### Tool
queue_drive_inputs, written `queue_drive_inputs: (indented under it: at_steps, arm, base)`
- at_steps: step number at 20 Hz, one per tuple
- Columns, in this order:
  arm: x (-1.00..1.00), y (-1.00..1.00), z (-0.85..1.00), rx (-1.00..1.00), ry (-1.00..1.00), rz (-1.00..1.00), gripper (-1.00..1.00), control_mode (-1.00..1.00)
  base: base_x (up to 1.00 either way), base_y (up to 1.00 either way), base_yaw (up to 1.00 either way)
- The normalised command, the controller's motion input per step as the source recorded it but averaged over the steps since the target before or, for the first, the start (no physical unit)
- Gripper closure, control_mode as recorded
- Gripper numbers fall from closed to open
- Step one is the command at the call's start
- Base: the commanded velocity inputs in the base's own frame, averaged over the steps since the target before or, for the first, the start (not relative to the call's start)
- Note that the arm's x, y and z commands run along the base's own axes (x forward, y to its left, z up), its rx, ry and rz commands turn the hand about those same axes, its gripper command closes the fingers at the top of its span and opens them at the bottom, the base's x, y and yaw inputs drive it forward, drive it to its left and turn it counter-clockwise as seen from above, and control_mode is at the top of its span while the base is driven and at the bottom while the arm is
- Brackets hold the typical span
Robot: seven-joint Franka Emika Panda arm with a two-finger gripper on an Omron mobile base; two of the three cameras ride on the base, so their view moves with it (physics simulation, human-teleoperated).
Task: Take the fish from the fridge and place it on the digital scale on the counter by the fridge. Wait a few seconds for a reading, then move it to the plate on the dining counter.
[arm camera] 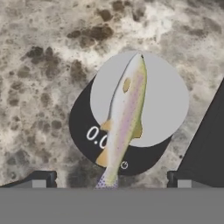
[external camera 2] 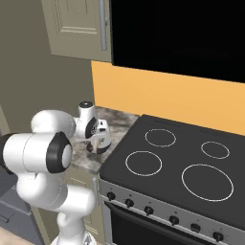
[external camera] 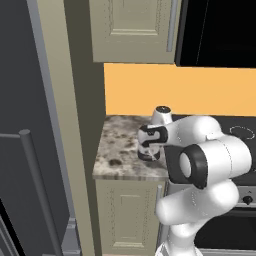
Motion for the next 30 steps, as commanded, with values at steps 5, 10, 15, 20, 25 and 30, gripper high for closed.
queue_drive_inputs:
  at_steps: [5, 10, 15, 20, 25, 30]
  arm:
    - [0.12, 0.0, -0.35, 0.01, 0.0, 0.0, -1.0, -1.0]
    - [0.45, 0.0, -0.04, 0.0, 0.0, 0.0, -1.0, -1.0]
    - [0.4, 0.0, -0.04, 0.0, 0.0, 0.0, -1.0, -1.0]
    - [0.06, 0.0, -0.26, 0.0, 0.0, 0.0, -1.0, -1.0]
    - [0.0, 0.0, -0.32, 0.0, 0.0, 0.0, -1.0, -1.0]
    - [0.0, 0.0, -0.09, 0.0, 0.0, 0.0, -1.0, -1.0]
  base:
    - [0.0, 0.0, 0.0]
    - [0.0, 0.0, 0.0]
    - [0.0, 0.0, 0.0]
    - [0.0, 0.0, 0.0]
    - [0.0, 0.0, 0.0]
    - [0.0, 0.0, 0.0]
